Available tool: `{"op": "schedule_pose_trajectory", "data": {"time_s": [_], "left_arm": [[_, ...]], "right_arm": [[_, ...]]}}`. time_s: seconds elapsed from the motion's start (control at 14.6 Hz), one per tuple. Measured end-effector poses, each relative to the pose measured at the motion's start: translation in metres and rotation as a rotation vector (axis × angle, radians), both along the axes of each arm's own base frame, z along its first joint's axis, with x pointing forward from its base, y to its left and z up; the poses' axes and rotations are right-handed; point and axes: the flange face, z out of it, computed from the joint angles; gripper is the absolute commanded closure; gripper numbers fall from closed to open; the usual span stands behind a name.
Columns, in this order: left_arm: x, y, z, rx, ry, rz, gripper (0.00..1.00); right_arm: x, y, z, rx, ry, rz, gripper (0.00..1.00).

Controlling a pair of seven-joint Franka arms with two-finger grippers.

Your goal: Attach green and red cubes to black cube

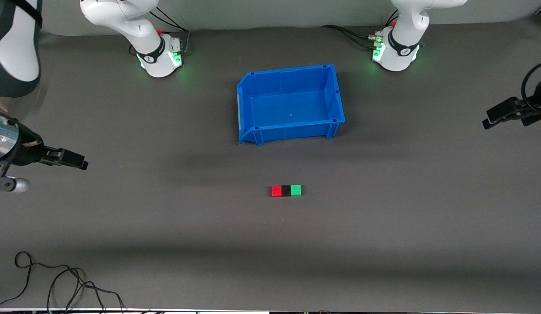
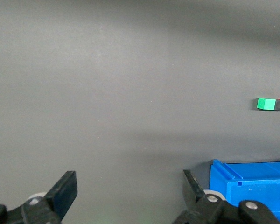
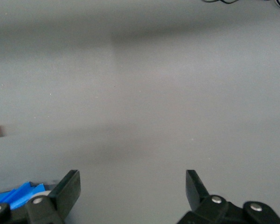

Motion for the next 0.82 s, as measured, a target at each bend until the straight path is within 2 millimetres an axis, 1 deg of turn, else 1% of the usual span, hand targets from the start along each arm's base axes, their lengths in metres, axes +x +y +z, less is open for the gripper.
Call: {"op": "schedule_pose_trajectory", "data": {"time_s": [0.14, 0.27, 0.69, 0.82], "left_arm": [[-0.004, -0.018, -0.001, 0.007, -0.002, -0.034, 0.0], [-0.003, -0.028, -0.002, 0.012, -0.009, -0.052, 0.0], [-0.003, -0.031, -0.006, 0.019, -0.004, -0.11, 0.0], [-0.003, -0.029, -0.007, 0.039, -0.002, -0.119, 0.0]], "right_arm": [[-0.004, 0.001, 0.005, 0.002, -0.006, 0.005, 0.0], [-0.006, 0.0, 0.006, 0.004, -0.007, 0.004, 0.0], [-0.008, -0.003, 0.006, 0.008, -0.003, 0.031, 0.0], [-0.009, -0.008, 0.007, 0.013, -0.003, 0.027, 0.0]]}}
